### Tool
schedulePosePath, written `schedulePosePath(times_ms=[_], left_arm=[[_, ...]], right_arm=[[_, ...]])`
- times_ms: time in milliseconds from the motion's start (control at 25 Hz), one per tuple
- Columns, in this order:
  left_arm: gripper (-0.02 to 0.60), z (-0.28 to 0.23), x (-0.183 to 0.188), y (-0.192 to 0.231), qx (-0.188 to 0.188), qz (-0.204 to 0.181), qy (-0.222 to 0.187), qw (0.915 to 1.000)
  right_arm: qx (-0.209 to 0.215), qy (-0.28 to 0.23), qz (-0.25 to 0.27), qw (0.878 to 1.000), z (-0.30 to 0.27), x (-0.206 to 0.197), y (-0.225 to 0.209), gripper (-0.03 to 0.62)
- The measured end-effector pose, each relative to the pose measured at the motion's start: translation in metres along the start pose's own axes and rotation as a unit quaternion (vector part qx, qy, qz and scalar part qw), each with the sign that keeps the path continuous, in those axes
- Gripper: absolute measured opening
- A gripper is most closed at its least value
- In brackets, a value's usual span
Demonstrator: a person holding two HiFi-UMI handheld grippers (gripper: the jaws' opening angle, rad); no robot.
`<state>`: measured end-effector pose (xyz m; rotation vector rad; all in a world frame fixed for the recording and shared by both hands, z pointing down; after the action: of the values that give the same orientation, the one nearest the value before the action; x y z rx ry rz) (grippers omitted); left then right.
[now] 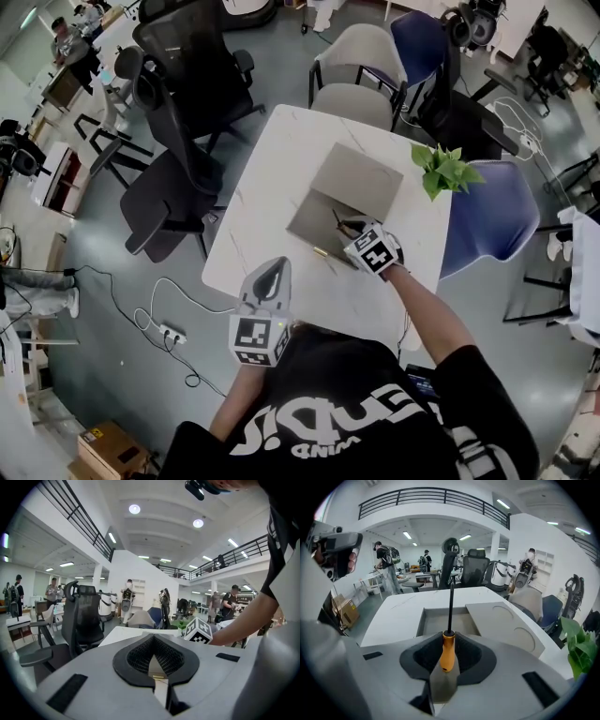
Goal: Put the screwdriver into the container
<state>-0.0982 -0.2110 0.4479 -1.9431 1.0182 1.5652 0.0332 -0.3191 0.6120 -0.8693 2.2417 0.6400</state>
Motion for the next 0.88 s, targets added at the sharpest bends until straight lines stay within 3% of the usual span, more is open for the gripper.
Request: schedulePosePath(times_ms=[520, 880], left_arm=[[0.014, 0.013, -0.009, 0.012, 0.024, 0.012, 0.006, 0.9996], [0.014, 0.008, -0.013, 0.014, 0.023, 0.020, 0.010, 0.9995]], right_arm=[[0.015, 0.068, 0.075, 0.995, -0.041, -0.012, 0.011, 0.077], [0.014, 0.082, 0.077, 0.994, -0.052, -0.023, 0.012, 0.077]])
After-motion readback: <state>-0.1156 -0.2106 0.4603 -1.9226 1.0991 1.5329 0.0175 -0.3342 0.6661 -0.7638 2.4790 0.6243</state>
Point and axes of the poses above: the fingertips, and each gripper's own axes: z backward along the fingers, y to its left, x out of its top, the point moved 1 cm from there along z, backward along the fingers, and after that the axes turned 10 degrees about -x, right-handed, at the moved point
